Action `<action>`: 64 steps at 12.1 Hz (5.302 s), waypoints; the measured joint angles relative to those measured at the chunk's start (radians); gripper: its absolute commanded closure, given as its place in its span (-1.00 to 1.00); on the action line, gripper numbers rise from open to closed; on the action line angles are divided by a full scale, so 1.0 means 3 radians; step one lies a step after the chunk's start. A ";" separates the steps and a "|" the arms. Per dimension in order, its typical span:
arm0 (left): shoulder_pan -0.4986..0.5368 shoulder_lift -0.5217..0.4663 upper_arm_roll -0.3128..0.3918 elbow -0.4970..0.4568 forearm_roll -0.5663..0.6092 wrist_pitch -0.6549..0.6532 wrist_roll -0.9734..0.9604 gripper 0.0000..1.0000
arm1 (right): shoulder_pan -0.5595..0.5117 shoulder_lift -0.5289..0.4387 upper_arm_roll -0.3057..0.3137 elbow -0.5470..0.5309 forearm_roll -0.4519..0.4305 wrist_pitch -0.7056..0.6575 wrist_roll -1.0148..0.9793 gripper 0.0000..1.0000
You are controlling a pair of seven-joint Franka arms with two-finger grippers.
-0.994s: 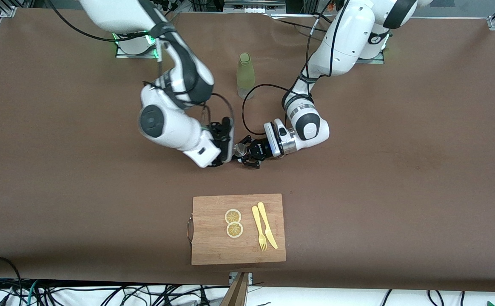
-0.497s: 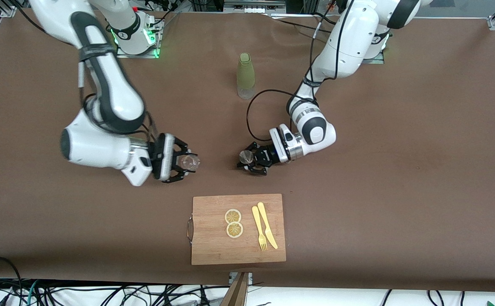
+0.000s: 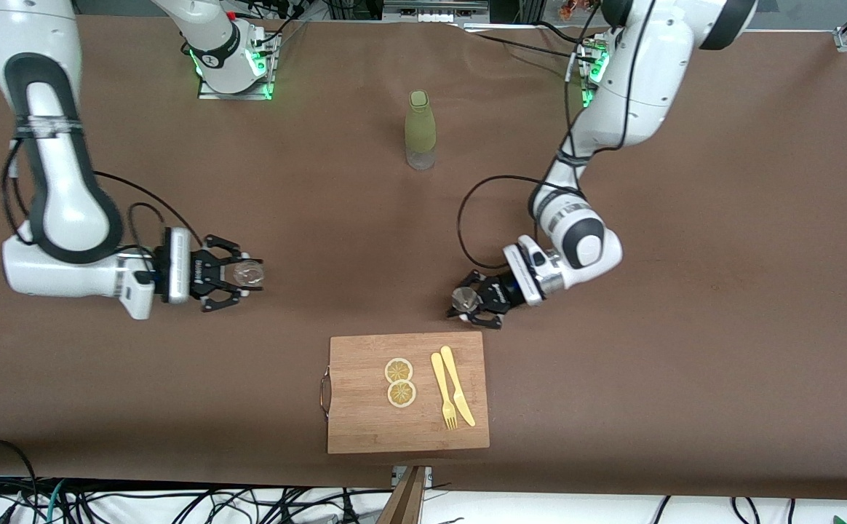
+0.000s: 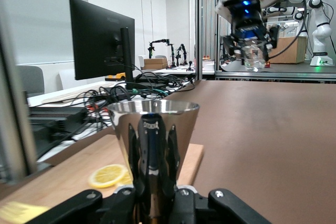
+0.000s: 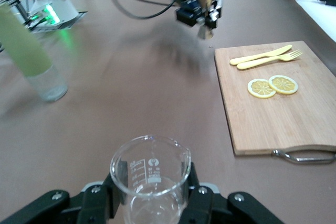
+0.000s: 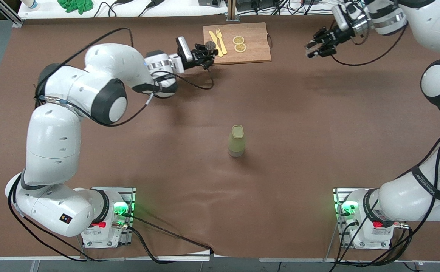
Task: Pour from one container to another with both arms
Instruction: 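Carry the beaker back with the right gripper while the left gripper withdraws the jigger, then set the beaker down and open the right gripper, then raise it, then lower the jigger onto the table and open the left gripper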
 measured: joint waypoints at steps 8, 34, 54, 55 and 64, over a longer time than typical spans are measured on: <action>0.0993 -0.0094 0.0009 0.0168 0.1374 -0.0809 -0.0582 1.00 | -0.0819 0.0540 -0.0007 -0.0129 -0.0051 -0.0243 -0.1170 0.58; 0.2692 0.0524 0.0063 0.0217 0.3016 -0.2502 0.0291 1.00 | -0.1047 0.0537 -0.0118 0.0318 -0.0878 0.0044 -0.0669 -1.00; 0.2747 0.0707 0.0113 0.0228 0.3077 -0.2574 0.0413 0.05 | 0.0350 -0.1462 0.0429 -0.0122 -0.3261 -0.0339 0.7582 -1.00; 0.2747 0.0708 0.0113 0.0229 0.3091 -0.2574 0.0414 -0.37 | 0.0345 -0.1542 0.0360 -0.0113 -0.3261 -0.0471 0.7673 -1.00; 0.2753 0.0709 0.0179 0.0243 0.3237 -0.2575 0.0418 -1.00 | 0.0294 -0.1783 -0.0280 0.0131 -0.3222 -0.0785 0.7183 -1.00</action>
